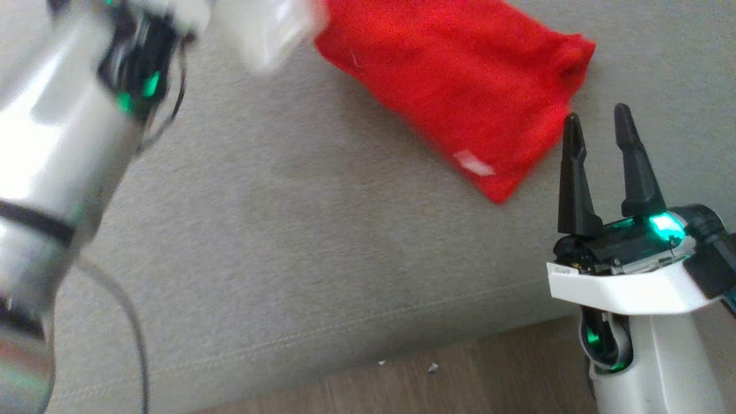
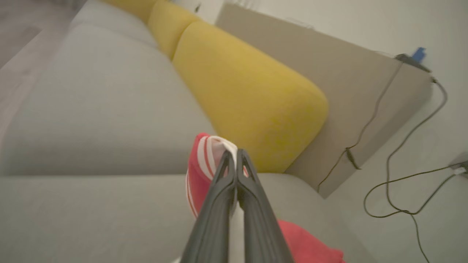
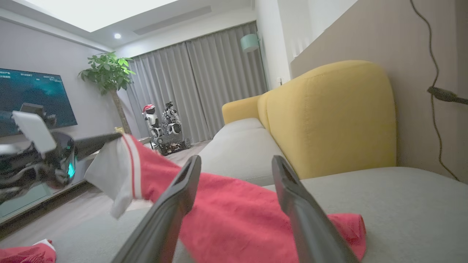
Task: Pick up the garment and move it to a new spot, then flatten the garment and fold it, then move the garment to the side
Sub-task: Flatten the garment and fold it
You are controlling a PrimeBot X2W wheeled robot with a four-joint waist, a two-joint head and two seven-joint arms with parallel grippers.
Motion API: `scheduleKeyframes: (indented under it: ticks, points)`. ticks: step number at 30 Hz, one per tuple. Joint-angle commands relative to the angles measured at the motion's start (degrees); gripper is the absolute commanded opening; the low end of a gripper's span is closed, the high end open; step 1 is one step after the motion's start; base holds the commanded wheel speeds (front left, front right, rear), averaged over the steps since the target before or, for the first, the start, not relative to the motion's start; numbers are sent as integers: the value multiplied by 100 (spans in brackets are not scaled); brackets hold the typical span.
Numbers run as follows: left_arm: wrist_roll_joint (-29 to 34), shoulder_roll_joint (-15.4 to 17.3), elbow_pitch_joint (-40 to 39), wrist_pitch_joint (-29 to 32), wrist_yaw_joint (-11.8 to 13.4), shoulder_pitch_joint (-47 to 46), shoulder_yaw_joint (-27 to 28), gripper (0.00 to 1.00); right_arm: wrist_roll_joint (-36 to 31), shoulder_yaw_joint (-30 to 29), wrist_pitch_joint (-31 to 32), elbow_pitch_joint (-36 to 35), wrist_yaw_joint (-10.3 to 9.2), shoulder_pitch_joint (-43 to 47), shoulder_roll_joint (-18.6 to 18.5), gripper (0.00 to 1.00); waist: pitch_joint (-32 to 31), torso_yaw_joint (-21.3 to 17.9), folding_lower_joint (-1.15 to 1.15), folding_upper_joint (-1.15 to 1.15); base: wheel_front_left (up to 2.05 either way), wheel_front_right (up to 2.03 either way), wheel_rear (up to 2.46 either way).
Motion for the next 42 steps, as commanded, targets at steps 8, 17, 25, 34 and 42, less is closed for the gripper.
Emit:
scheduleKeyframes:
  ticks: [8,17,25,34,42]
  points:
    - [697,736,-711,-95,84,1072,1325,0,-291,98,-39,2,42,30,5,100,334,547,0,0,0,0,0]
    - [2426,537,-1212,-96,-82,1760,2693,100,-276,254,-39,302,42,-164,5,100,638,553,0,0,0,0,0]
    - [4387,628,-2084,-97,383,2790,3986,100,-117,286,-39,311,42,-212,5,100,721,464,0,0,0,0,0]
    - [6355,733,-2117,-97,853,4090,3836,100,-67,294,-39,342,42,-203,5,100,752,361,0,0,0,0,0]
    - [7278,864,-1339,-97,1053,3574,3531,100,-131,274,-39,305,42,-308,5,100,1022,289,0,0,0,0,0]
